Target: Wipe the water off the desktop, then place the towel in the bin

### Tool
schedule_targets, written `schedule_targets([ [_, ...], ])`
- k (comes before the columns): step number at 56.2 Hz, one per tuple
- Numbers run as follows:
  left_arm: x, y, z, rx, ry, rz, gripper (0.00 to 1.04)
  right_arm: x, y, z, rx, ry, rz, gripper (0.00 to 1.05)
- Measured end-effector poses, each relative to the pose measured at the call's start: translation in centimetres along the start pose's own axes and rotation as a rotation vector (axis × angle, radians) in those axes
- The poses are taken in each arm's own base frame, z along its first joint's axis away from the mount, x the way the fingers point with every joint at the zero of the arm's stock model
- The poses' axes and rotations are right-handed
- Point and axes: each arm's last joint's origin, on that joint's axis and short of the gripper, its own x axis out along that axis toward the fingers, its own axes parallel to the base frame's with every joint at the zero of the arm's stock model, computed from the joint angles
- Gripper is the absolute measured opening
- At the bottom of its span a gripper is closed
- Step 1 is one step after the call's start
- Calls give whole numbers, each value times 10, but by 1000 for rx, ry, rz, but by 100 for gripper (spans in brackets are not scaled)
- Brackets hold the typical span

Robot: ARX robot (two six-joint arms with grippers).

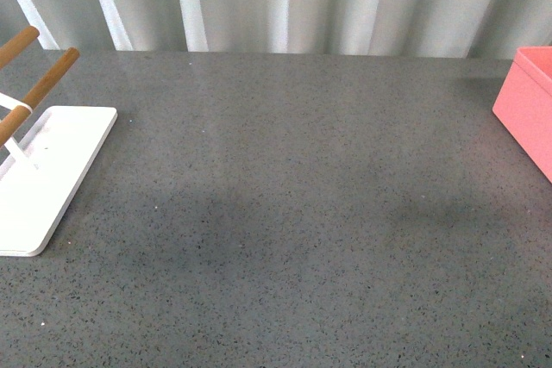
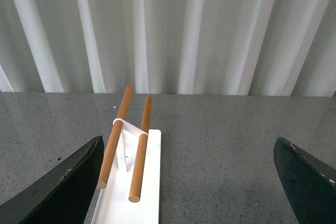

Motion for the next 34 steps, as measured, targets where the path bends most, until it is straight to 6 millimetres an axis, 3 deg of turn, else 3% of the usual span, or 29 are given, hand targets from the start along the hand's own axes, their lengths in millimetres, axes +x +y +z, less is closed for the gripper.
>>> schedule_targets([
  [12, 0, 0, 0, 0, 0, 0, 98, -12, 0, -9, 0, -17, -1, 3],
  [34, 0, 0, 0, 0, 0, 0, 98, -24, 0, -6, 4, -27, -3, 3],
])
